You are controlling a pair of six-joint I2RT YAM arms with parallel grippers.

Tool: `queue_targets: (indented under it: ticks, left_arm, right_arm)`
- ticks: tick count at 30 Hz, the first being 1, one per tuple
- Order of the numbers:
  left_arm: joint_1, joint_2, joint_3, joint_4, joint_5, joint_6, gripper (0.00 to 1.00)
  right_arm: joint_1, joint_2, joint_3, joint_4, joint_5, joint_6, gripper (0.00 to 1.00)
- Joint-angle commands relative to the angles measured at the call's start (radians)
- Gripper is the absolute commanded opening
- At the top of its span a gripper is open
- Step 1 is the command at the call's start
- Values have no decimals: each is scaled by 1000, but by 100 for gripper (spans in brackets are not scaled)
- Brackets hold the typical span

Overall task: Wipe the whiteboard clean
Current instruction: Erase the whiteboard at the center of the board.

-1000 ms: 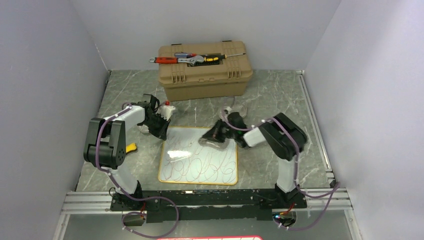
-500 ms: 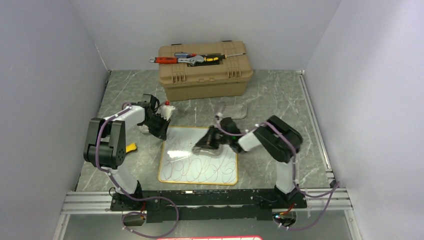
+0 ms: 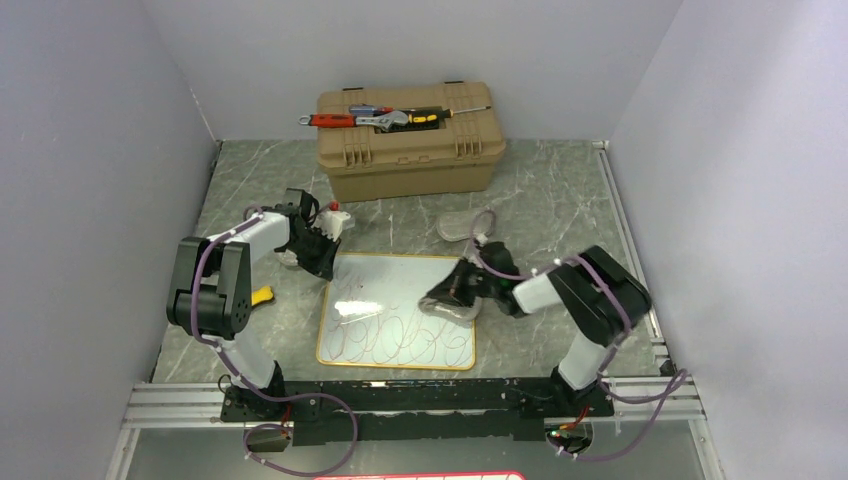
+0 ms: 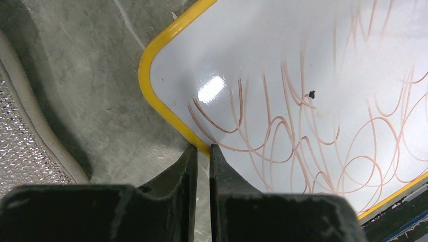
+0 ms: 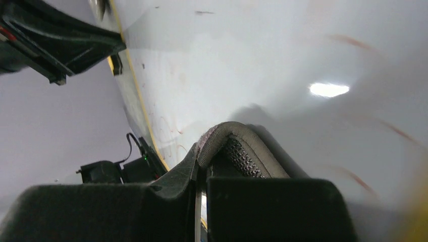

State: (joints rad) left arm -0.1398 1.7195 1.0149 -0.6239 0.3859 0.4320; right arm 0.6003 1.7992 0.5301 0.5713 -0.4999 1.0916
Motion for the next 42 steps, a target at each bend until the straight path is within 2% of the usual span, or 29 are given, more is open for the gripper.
queue_targets:
  ticks: [1,3,6,10,12,13,15,20,23,25,27,32,36,38,42]
  left_arm:
    - [-32,42,-60,17,10,37,8]
    - [-32,42,-58,17,15,37,8]
    - [-32,41,-58,14,15,39,8]
    - [-32,40,-53,11,11,37,8]
    - [-32,42,-50,13,11,35,8]
    - [-32,44,-50,14,7,36,8]
    - [-32,48,-50,12,7,38,8]
    - [-32,34,-62,16,4,48,8]
    - [-32,23,-67,15,9,54,8]
    - [-31,15,-72,17,12,55,8]
    - [-32,11,-77,21,17,54,8]
    - [-32,8,-75,21,28,45,8]
    - [-30,4,-73,18,31,45,8]
    - [-30,0,-75,14,29,46,8]
    - [-30,-26,-89,11,24,59,8]
  right_arm:
    - [-60,-3,-222,-372,264,-104,0]
    - [4,60,-172,-330,221,-76,0]
    - [158,204,85,-344,174,-45,0]
    - [315,397,470,-476,137,-84,0]
    - [344,426,558,-549,127,-141,0]
    - [346,419,549,-553,115,-153,0]
    - [330,355,422,-528,112,-154,0]
    - [176,75,-119,-390,155,-82,0]
    - [82,-43,-312,-376,205,-81,0]
    - [86,-33,-275,-380,213,-78,0]
    - [120,35,-149,-403,204,-67,0]
    - [298,328,404,-541,175,-84,0]
    - [304,508,678,-592,155,-67,0]
    - [250,519,689,-597,180,-57,0]
    - [78,374,476,-490,266,-21,0]
